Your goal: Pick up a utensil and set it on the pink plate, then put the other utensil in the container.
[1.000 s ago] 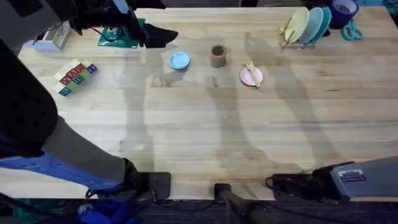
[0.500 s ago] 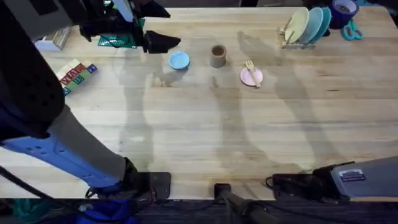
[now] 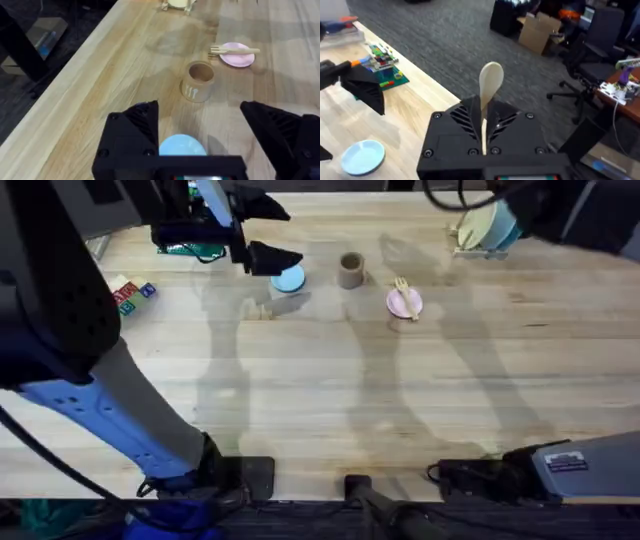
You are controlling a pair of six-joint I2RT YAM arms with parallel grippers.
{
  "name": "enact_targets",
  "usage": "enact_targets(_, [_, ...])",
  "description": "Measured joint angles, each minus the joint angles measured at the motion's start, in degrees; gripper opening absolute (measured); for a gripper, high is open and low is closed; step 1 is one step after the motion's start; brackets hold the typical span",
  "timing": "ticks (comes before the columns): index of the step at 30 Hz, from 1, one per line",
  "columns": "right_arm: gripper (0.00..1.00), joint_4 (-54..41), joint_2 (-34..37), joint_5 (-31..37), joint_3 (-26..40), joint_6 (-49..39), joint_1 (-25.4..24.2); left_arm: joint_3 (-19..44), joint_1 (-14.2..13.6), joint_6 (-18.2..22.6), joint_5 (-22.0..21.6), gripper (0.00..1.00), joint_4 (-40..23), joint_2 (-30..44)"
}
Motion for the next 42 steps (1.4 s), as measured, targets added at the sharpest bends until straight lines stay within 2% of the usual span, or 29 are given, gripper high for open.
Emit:
enact_targets(4, [0.034, 7.12, 0.00, -0.87, -5.31, 1.08, 0.00, 0.00, -0.81, 0.63, 0.20, 0.993, 0.02, -0.01])
enact_targets(8, [0.034, 8.95, 0.11, -1.19, -7.91, 1.74, 0.02, 0.00, -1.11, 0.86, 0.33, 0.993, 0.02, -0.01])
enact_targets(21, [0.034, 10.35, 1.29, -1.47, -8.00, 2.02, 1.12, 0.00, -1.11, 0.88, 0.35, 0.993, 0.04, -0.01])
enact_targets(26, [0.033, 16.37, 3.32, -2.11, -8.68, 2.28, 1.31, 0.00, -1.11, 0.88, 0.36, 0.993, 0.02, -0.01])
enact_targets(34, [0.034, 21.40, 8.37, -5.67, -10.41, 2.68, 1.31, 0.00, -1.11, 0.88, 0.37, 0.993, 0.04, -0.01])
enact_targets(42, [0.033, 25.68, 10.93, -12.05, -10.43, 3.05, 0.77, 0.00, -1.11, 0.88, 0.35, 0.993, 0.02, -0.01])
